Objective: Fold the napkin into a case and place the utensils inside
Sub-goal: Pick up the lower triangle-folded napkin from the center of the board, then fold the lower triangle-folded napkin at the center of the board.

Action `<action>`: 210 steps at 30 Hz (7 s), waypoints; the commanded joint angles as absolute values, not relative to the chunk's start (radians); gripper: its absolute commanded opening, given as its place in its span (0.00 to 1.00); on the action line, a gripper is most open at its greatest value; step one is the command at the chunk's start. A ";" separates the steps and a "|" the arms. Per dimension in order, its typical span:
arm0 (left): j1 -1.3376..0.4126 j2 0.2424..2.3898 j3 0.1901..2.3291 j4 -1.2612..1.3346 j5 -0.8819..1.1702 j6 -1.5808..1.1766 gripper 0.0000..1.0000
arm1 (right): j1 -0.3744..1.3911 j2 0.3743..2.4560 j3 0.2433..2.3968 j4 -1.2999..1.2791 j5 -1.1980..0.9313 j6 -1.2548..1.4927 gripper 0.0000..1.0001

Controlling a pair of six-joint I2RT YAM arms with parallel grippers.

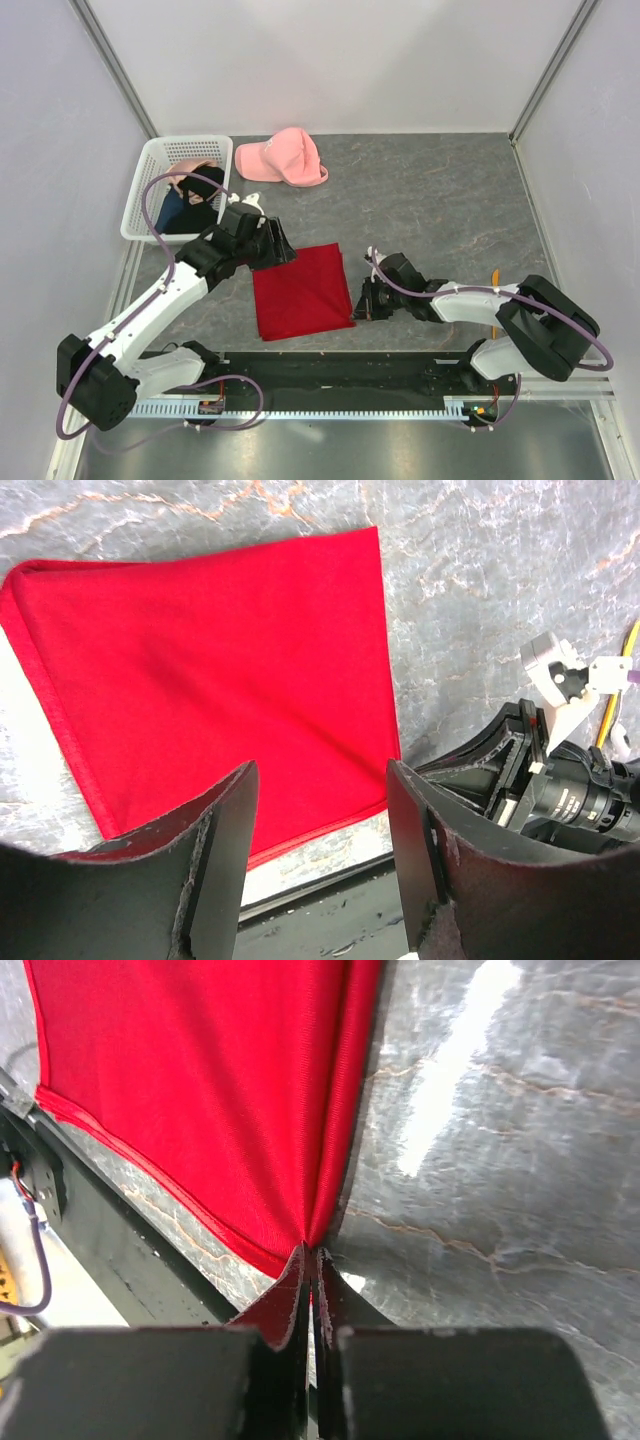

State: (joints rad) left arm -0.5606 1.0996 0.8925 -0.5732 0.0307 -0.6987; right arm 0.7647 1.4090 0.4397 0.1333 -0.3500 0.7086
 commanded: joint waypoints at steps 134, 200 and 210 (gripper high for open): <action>-0.319 1.393 0.735 -0.240 0.037 -0.730 0.17 | 0.834 1.282 0.462 0.265 -0.489 0.727 0.00; -0.417 1.281 0.629 -0.259 0.284 -1.381 0.77 | 0.881 1.471 0.439 0.713 -0.540 0.986 0.00; -0.413 1.304 0.617 -0.293 0.226 -1.420 0.72 | 0.882 1.466 0.443 0.704 -0.532 0.977 0.00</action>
State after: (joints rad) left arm -0.4202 1.3155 0.6216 -0.3050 0.2386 -1.3411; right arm 0.8799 1.4918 0.4122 0.6853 -0.5423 0.9943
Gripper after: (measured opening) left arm 0.732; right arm 0.018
